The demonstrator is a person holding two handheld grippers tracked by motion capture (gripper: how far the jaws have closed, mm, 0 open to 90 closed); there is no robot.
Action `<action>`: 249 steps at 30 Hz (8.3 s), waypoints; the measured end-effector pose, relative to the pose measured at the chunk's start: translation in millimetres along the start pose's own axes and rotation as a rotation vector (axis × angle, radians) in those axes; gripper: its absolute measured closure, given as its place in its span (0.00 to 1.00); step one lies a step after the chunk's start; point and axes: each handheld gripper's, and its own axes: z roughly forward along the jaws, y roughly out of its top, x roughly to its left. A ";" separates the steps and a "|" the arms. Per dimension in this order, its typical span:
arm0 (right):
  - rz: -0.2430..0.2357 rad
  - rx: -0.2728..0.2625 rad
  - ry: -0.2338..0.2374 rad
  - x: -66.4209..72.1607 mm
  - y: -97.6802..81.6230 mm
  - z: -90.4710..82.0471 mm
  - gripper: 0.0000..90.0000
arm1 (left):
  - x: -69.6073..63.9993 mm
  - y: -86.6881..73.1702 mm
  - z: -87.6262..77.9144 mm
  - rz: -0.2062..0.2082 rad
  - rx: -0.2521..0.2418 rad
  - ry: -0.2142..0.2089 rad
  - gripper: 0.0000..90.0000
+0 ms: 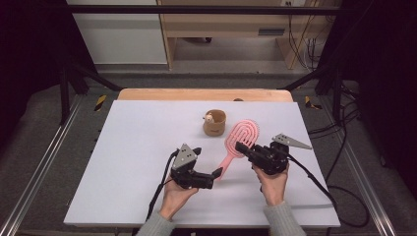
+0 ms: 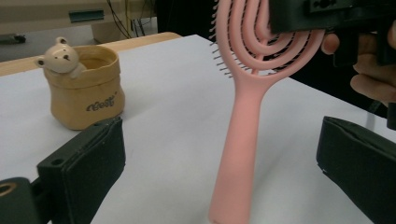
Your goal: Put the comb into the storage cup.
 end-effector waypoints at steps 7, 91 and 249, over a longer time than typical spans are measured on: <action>-0.019 -0.015 -0.010 -1.4 4.4 -4.2 0.71 | 9.8 3.4 -11.2 0.017 0.000 0.019 0.01; -0.196 -0.077 -0.127 4.3 88.4 9.6 0.71 | 128.2 -66.4 -139.4 0.029 -0.014 0.284 0.02; -0.233 0.038 -0.360 -36.5 86.8 168.8 0.70 | 133.1 -69.5 -137.1 0.010 0.013 0.278 0.02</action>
